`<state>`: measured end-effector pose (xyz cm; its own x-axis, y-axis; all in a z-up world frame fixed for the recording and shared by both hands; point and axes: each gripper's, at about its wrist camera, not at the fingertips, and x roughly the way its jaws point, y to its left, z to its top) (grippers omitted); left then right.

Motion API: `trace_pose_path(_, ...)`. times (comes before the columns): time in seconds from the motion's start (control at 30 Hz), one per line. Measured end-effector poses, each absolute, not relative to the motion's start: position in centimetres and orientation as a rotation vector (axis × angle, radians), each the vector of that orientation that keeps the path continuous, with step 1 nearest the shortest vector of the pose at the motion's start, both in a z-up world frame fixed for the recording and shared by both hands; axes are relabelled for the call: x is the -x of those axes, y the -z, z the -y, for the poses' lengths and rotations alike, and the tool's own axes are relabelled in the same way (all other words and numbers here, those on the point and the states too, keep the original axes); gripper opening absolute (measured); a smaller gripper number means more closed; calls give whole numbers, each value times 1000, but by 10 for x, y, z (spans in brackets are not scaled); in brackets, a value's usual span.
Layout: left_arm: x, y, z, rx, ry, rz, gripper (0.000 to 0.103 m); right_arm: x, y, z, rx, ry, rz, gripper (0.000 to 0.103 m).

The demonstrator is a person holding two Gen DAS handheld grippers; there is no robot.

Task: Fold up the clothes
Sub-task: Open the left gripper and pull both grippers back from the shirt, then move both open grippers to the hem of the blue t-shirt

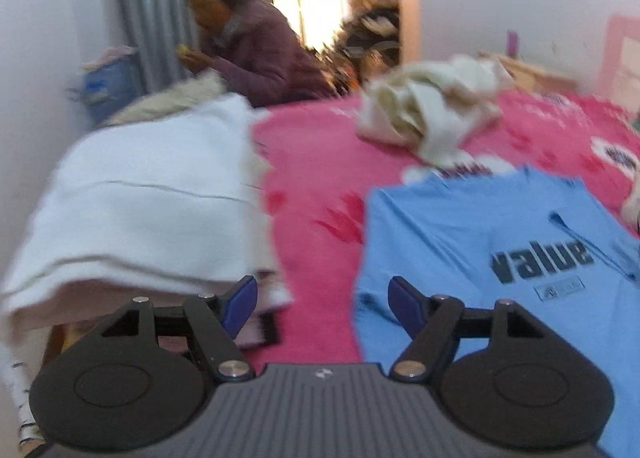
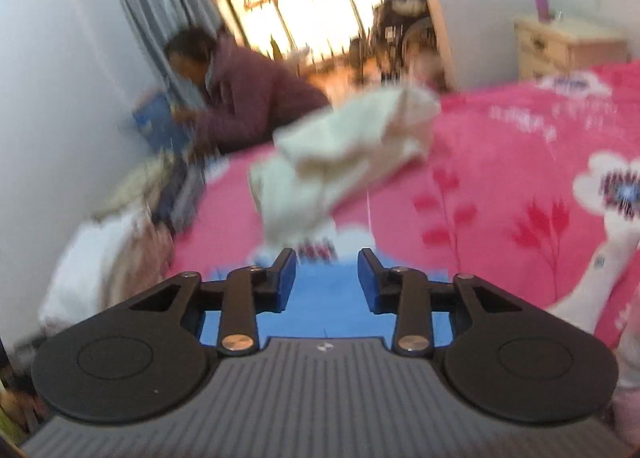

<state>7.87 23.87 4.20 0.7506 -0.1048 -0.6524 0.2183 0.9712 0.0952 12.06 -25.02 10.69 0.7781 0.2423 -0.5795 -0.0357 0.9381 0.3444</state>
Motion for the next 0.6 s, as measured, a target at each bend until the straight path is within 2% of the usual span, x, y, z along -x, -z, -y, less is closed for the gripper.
trace_pose_path(0.3,-209,20,-153,-169,263,-739,73,-218,14,256,-222,-186,-806,35)
trace_pose_path(0.37,-243,31,-145,-139,273,-759,73,-248,31,256,-199,-196,-820,41)
trace_pose_path(0.53,-288,50,-135,-171,273,-788,73,-298,59,269,-204,-217,-838,46)
trace_pose_path(0.6,-305,57,-130,-184,273,-799,75,-313,69,272,-208,-241,-852,52)
